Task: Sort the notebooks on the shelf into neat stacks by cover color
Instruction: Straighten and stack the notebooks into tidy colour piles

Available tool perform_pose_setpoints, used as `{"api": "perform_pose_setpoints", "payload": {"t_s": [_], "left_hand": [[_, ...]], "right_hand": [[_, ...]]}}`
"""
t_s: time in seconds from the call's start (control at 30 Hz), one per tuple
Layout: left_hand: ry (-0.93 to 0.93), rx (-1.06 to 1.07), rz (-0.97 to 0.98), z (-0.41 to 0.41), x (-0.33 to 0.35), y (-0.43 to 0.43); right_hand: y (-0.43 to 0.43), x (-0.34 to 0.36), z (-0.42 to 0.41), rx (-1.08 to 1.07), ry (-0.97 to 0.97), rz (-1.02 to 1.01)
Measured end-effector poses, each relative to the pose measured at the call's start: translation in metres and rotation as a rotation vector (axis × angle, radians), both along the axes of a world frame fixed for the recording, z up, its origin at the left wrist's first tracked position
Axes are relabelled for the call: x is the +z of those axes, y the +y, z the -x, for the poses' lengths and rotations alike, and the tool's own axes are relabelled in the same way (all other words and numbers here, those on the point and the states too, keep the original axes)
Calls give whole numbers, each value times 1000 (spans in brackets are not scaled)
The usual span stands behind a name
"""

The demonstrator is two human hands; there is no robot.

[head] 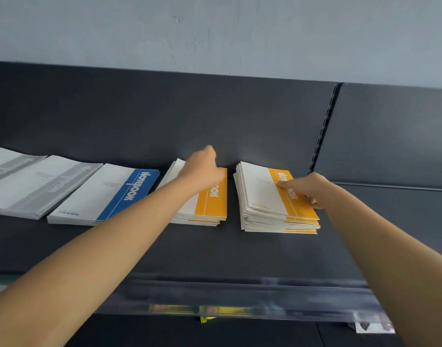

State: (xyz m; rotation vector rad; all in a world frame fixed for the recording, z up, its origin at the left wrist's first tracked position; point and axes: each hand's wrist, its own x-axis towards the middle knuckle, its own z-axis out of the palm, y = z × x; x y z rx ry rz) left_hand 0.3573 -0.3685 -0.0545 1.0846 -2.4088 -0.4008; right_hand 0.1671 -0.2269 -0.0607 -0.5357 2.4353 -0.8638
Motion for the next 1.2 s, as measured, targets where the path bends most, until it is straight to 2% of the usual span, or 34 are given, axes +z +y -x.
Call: {"api": "perform_pose_setpoints", "payload": {"t_s": [0.1, 0.13, 0.23, 0.37, 0.53, 0.63, 0.77, 0.9, 1.0, 1.1, 1.2], "left_hand": [[113, -97, -642, 31, 4, 35], [100, -105, -776, 39, 5, 44], [85, -80, -925, 54, 10, 53], [231, 25, -1074, 58, 10, 53], [358, 37, -1130, 56, 15, 50], [425, -10, -1173, 57, 22, 59], [518, -155, -1116, 58, 25, 71], [705, -384, -958, 53, 25, 65], [720, -420, -802, 50, 21, 62], [647, -445, -699, 46, 12, 61], [666, -413, -661, 45, 3, 65]], "right_hand": [[2, -1, 2, -12, -116, 45], [2, 0, 2, 0, -132, 43], [3, 4, 1, 30, -158, 5], [5, 4, -2, 32, -216, 2], [14, 6, -3, 25, -269, 91], [16, 5, -5, -2, -361, 252], [18, 6, -15, -18, -423, 463], [26, 22, -17, -130, -219, 818], [29, 24, -25, -144, 24, 1032], [30, 16, -32, -76, 113, 1118], [31, 10, -32, -39, 65, 1113]]}}
